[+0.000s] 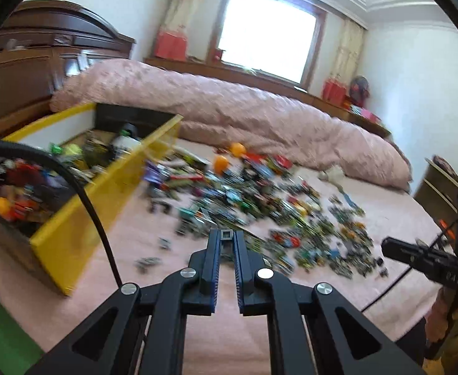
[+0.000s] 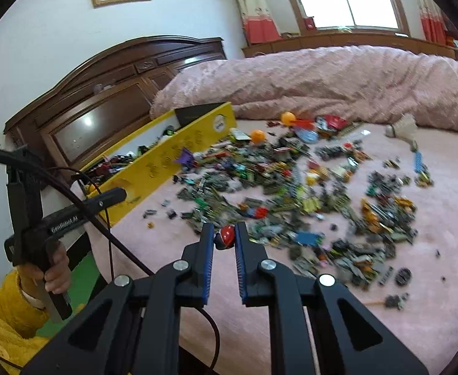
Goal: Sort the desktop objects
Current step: 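Carry the red piece toward the yellow box with the right tool while the left tool carries its piece, then lower both held pieces into the yellow box and open both tools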
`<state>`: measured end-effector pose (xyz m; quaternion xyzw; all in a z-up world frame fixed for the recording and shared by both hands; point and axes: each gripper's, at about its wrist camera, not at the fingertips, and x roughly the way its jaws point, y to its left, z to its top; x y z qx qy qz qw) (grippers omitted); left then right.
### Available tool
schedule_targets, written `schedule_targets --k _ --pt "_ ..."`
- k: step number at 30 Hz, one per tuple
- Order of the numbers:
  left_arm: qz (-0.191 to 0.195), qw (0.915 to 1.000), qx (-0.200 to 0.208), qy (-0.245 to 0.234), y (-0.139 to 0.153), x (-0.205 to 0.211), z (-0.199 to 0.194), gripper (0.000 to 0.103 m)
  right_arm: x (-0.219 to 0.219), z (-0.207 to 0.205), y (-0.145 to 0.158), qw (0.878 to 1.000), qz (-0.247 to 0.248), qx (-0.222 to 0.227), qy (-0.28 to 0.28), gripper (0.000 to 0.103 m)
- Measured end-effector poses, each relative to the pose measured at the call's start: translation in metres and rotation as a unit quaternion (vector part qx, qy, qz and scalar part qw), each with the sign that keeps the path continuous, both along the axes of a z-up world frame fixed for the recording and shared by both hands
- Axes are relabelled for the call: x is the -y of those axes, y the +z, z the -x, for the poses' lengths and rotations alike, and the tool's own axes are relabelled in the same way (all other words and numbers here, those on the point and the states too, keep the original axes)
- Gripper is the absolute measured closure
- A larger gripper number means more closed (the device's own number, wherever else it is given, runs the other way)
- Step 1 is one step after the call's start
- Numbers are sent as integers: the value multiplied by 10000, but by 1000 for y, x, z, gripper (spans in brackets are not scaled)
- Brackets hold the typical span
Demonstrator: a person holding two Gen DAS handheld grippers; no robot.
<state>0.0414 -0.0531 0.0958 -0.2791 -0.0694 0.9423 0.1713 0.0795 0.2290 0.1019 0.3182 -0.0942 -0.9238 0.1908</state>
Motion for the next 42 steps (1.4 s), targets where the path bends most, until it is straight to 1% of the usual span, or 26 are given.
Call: schedule_targets --k 5,7,12,14,17,19,21,25,29,31,34,36,39,42 --pt "-42 9985 -146 525 17 41 1 95 33 13 8 9993 -7 -147 341 89" --pt "-27 9975 -194 674 21 55 3 95 46 20 8 9987 84 -146 473 89" --pt "230 9921 -433 1152 35 90 14 95 79 39 7 9957 352 -93 853 89" --pt "305 9900 -460 1298 36 103 19 95 94 44 8 9937 437 -98 1025 89" --pt "327 9858 -439 1588 35 123 27 95 121 56 12 9889 493 -107 1400 89" --pt "295 9833 -373 1754 32 136 34 95 142 67 15 9854 437 -136 1642 89" --pt "341 9801 -275 1935 30 150 43 95 164 80 17 9819 386 -170 1845 89" --pt "409 9773 -139 2076 27 172 61 95 210 107 17 9751 498 -137 2155 89" --pt "652 9729 -146 2212 25 184 85 95 245 131 12 9736 618 -86 2196 89" --pt "661 9724 -114 2235 23 190 97 95 262 147 8 9730 672 10 2209 89" --pt "785 9717 -70 2227 19 194 115 95 281 170 2 9742 518 145 2193 89" --pt "942 9690 5 2285 15 198 128 95 292 183 -2 9756 385 184 2152 89" --pt "890 9692 126 2293 10 204 143 95 305 199 -9 9772 268 294 2084 89" --pt "855 9689 130 2318 12 206 149 95 314 212 -17 9796 195 379 1964 89"
